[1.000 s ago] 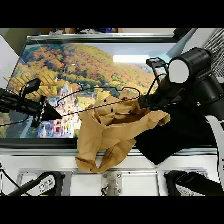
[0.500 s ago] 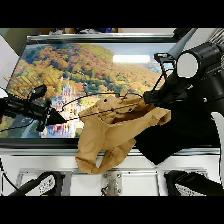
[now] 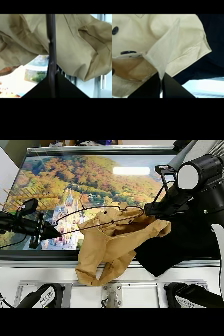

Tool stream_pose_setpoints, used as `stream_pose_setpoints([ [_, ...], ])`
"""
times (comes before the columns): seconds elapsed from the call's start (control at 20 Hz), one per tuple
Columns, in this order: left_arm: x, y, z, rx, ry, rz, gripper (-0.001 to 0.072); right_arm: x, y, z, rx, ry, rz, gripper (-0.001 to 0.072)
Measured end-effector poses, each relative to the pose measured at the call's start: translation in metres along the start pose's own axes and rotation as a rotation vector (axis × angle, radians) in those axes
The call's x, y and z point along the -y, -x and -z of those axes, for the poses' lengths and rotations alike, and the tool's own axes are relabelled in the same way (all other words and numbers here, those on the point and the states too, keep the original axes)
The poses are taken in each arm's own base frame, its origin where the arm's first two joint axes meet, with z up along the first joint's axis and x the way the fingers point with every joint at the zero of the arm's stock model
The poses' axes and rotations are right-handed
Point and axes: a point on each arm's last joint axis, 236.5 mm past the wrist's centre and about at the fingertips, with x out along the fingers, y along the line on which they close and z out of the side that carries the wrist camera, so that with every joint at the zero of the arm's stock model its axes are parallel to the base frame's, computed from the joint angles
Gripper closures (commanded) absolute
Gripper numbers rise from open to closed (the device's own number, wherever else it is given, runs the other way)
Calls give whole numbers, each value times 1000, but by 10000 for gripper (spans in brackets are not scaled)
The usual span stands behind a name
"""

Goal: Fold the clothes and pants, and hang the long-sleeved shirts on hangers.

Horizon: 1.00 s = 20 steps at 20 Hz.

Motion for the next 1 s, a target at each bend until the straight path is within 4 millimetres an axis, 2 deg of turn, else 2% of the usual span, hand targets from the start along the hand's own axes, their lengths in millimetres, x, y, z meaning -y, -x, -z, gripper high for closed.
stream_pose_setpoints([
  [0.2,2,-7,3,-21,13,39,695,0,0,0,2,-4,1,694],
  [0.55,-12,-53,7,-51,-20,162,695,-4,10,-3,23,1,-20,695],
  [0.8,-18,-83,4,-6,-29,252,695,-22,18,-1,25,23,-87,695],
  [1.0,-22,-97,4,9,-53,282,695,-41,25,-5,41,56,-121,695],
])
